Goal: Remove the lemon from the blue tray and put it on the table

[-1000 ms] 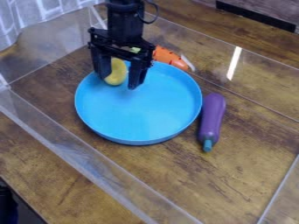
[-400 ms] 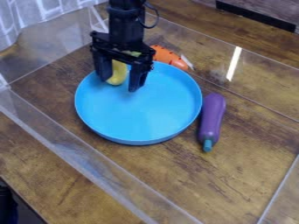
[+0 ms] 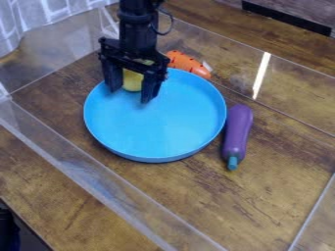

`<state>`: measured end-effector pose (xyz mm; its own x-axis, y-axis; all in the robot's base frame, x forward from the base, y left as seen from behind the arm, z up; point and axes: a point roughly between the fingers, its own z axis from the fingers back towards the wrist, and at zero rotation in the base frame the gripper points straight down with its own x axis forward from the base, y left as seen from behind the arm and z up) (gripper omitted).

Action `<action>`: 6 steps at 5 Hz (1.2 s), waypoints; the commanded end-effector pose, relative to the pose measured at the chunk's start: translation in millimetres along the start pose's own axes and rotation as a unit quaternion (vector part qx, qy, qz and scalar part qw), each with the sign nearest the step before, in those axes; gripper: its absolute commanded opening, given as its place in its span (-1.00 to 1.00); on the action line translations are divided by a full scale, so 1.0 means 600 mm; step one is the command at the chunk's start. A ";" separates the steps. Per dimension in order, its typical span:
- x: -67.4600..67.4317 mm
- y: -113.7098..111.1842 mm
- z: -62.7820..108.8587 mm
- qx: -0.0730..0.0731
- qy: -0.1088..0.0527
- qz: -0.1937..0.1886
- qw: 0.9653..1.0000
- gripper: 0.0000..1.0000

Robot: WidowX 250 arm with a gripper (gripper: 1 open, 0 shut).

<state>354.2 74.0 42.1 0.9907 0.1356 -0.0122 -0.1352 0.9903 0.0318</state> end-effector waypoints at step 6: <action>0.065 0.002 -0.005 0.022 -0.052 0.007 0.998 1.00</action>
<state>383.6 84.0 27.7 0.9871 0.1535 0.0466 -0.1564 0.9853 0.0684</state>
